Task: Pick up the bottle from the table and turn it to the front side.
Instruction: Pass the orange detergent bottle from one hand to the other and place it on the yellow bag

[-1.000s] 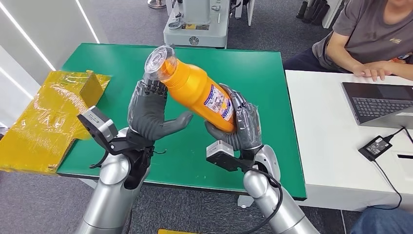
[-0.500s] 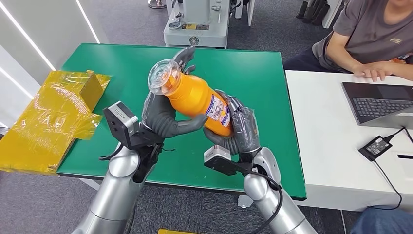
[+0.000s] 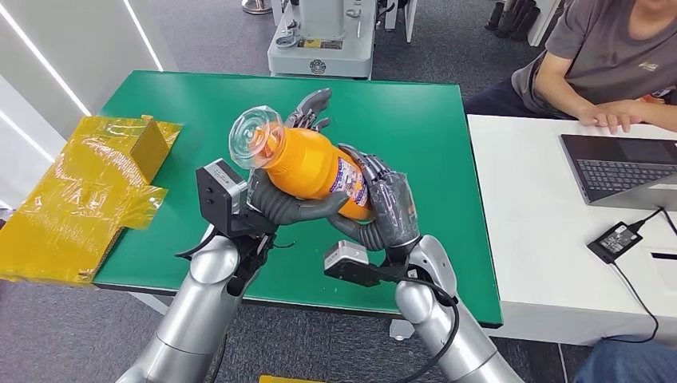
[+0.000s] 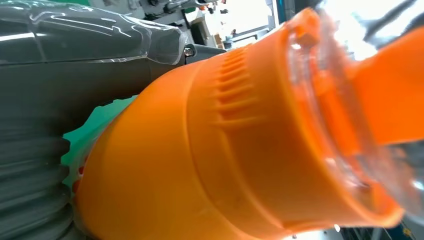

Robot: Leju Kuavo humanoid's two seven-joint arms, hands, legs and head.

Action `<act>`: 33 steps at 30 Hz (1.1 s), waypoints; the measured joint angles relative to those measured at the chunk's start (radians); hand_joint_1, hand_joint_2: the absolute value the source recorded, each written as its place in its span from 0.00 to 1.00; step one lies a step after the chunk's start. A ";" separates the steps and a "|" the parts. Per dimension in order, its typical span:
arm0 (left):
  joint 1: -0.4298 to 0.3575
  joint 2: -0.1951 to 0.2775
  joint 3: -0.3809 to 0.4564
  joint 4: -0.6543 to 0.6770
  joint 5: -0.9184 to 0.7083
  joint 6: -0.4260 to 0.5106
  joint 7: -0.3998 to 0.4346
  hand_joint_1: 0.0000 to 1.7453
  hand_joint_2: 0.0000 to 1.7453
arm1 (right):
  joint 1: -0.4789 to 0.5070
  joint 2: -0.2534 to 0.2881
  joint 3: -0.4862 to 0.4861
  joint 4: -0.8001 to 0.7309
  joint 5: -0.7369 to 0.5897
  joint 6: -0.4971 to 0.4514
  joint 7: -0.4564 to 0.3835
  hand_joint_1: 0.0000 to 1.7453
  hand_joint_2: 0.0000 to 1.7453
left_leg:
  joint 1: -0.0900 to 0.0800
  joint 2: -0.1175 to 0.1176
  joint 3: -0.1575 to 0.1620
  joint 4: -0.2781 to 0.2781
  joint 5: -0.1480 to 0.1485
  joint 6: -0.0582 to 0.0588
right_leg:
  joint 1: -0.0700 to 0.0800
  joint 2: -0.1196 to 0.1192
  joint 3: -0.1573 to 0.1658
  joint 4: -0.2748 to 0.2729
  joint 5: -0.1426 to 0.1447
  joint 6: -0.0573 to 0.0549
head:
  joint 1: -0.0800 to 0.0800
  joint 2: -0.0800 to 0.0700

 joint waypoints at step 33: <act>0.053 0.000 0.047 0.002 0.030 0.055 -0.018 0.00 1.00 | -0.015 0.006 0.010 0.064 0.128 0.058 0.106 1.00 1.00 | 0.000 0.000 0.000 0.000 0.000 0.000 | 0.000 0.001 -0.001 0.000 0.000 0.000 | 0.000 0.000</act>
